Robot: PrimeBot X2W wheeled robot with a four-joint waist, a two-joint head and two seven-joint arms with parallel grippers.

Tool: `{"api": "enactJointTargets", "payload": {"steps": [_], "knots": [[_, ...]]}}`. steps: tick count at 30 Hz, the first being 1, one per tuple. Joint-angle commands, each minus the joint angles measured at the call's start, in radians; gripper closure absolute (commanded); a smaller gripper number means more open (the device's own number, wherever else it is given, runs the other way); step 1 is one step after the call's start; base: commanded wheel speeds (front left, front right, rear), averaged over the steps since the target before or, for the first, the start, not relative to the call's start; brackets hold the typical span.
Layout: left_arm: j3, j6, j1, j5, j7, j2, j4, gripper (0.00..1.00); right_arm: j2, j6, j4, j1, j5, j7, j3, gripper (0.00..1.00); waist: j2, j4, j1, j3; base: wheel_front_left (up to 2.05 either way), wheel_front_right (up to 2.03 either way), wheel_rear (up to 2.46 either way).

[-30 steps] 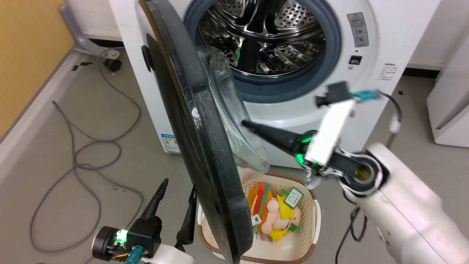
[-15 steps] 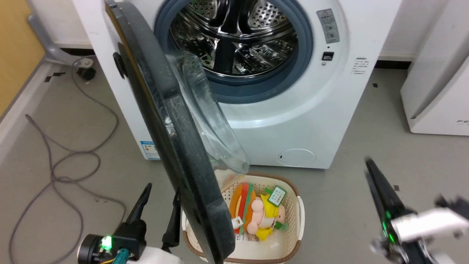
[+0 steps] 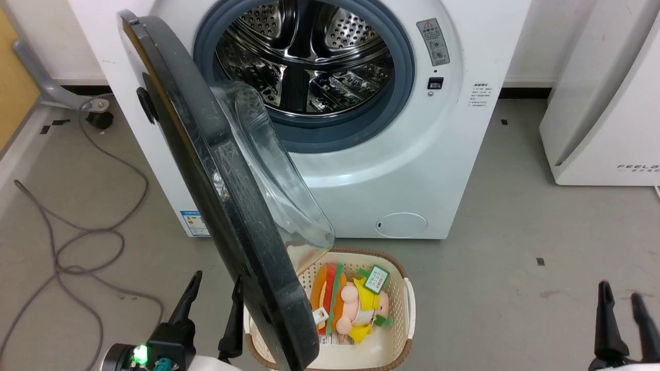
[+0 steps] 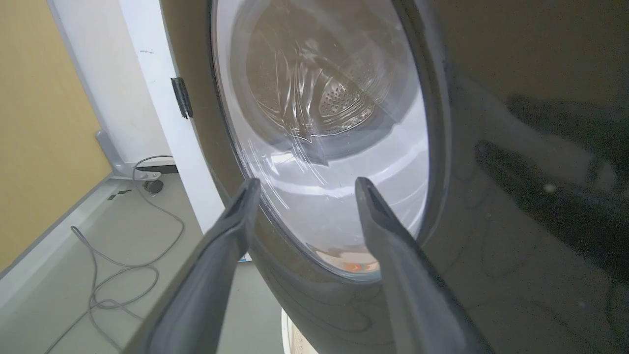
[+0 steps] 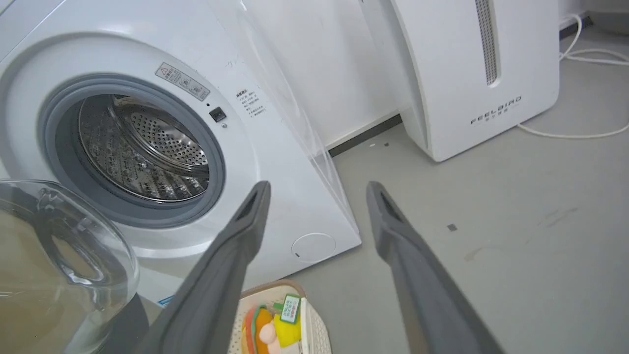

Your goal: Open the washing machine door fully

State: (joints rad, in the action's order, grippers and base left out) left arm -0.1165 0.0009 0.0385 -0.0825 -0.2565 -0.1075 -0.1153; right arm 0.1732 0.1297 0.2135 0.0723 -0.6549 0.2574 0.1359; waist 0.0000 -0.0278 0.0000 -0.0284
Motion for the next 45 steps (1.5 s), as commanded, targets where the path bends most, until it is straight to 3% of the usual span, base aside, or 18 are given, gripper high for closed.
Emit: {"api": "enactJointTargets", "payload": {"steps": [1,2,6,17,18,19,20,36,45], "knots": [[0.005,0.001,0.002,-0.002,-0.005,-0.001,0.002,0.0,-0.06,0.001,-0.066,0.008,0.152,-0.008,0.058,0.0,0.0,-0.001,0.0,-0.003,0.0,0.0,0.0],[0.009,-0.001,-0.004,-0.001,-0.005,0.0,0.009,0.0,-0.106,0.001,-0.202,0.01,0.362,-0.05,0.102,0.0,0.0,-0.003,0.0,-0.011,0.0,0.0,0.0],[0.019,-0.002,-0.011,0.0,-0.005,0.001,0.015,0.0,-0.121,0.001,-0.341,0.031,0.516,-0.114,0.052,0.0,0.0,-0.004,0.0,-0.023,0.0,0.0,0.0],[0.03,-0.008,-0.013,0.003,-0.005,0.004,0.002,0.0,-0.123,0.001,-0.359,0.113,0.531,-0.195,-0.048,0.0,0.0,-0.009,0.0,-0.024,0.0,0.0,0.0],[0.032,-0.008,-0.012,0.002,-0.005,0.005,-0.001,0.37,-0.123,0.001,-0.355,0.116,0.526,-0.194,-0.049,0.0,0.0,-0.008,0.0,-0.024,0.0,0.0,0.0],[0.033,-0.009,-0.012,0.001,-0.005,0.005,-0.003,0.89,-0.123,0.001,-0.351,0.118,0.522,-0.193,-0.05,0.0,0.0,-0.008,0.0,-0.023,0.0,0.0,0.0],[0.035,-0.01,-0.011,0.0,-0.005,0.005,-0.004,1.0,-0.123,0.001,-0.348,0.119,0.519,-0.191,-0.051,0.0,0.0,-0.007,0.0,-0.023,0.0,0.0,0.0],[0.063,-0.012,-0.021,-0.015,-0.005,0.006,0.028,1.0,-0.123,0.001,-0.331,0.116,0.498,-0.181,-0.062,0.0,0.0,-0.01,0.0,-0.018,0.0,0.0,0.0],[0.089,0.021,-0.062,-0.012,-0.005,0.003,0.252,1.0,-0.123,0.001,-0.332,0.115,0.495,-0.18,-0.067,0.0,0.0,-0.017,0.0,-0.02,0.0,0.0,0.0]]}}
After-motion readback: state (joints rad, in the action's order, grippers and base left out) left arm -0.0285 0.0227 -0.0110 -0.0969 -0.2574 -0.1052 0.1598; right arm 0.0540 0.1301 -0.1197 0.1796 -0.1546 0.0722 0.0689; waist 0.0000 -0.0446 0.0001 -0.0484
